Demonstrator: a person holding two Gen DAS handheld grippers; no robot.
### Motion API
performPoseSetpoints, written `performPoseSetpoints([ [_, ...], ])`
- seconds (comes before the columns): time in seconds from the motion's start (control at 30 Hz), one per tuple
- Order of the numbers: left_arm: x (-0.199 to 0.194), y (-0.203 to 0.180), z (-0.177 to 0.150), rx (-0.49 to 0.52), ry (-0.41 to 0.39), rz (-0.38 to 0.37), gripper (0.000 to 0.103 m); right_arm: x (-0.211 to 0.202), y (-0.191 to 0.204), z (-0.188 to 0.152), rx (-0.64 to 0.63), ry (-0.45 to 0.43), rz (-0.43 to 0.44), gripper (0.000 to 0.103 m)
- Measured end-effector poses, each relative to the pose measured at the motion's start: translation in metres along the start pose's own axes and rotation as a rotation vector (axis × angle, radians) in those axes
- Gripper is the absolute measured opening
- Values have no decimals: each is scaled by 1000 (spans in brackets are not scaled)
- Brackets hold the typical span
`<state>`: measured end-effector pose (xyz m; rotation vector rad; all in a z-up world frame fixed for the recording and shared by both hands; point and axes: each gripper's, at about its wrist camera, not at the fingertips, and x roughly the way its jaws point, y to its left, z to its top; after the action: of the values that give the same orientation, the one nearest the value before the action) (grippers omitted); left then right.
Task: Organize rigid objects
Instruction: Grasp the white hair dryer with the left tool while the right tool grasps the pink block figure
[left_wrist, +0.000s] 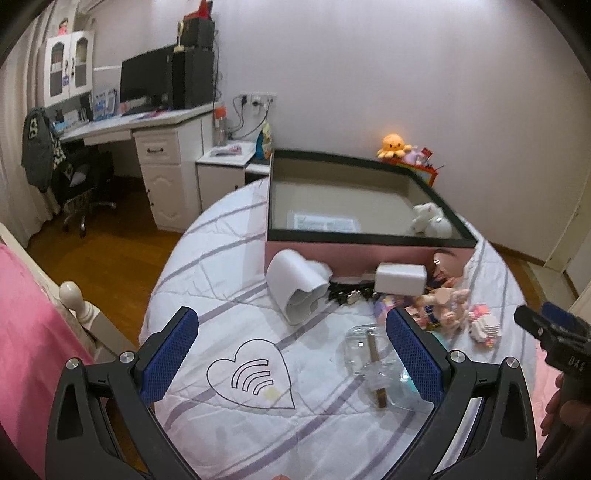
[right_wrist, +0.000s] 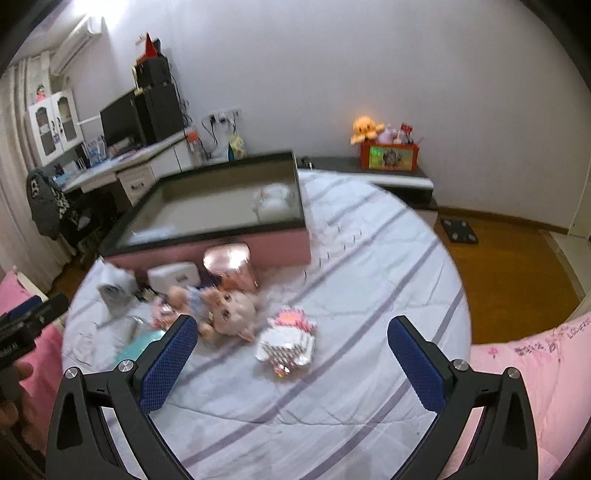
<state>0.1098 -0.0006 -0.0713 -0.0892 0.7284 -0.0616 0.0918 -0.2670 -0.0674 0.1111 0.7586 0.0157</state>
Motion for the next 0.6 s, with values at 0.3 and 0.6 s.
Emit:
performPoseSetpoints([
  [0.3,55,6,4,-7,90,16,103,46,-3,-11,-23,112,-25,103],
  [0.6,96,6,12,-7,148,17,103,67,-3,-13,-60,163,-46,86],
])
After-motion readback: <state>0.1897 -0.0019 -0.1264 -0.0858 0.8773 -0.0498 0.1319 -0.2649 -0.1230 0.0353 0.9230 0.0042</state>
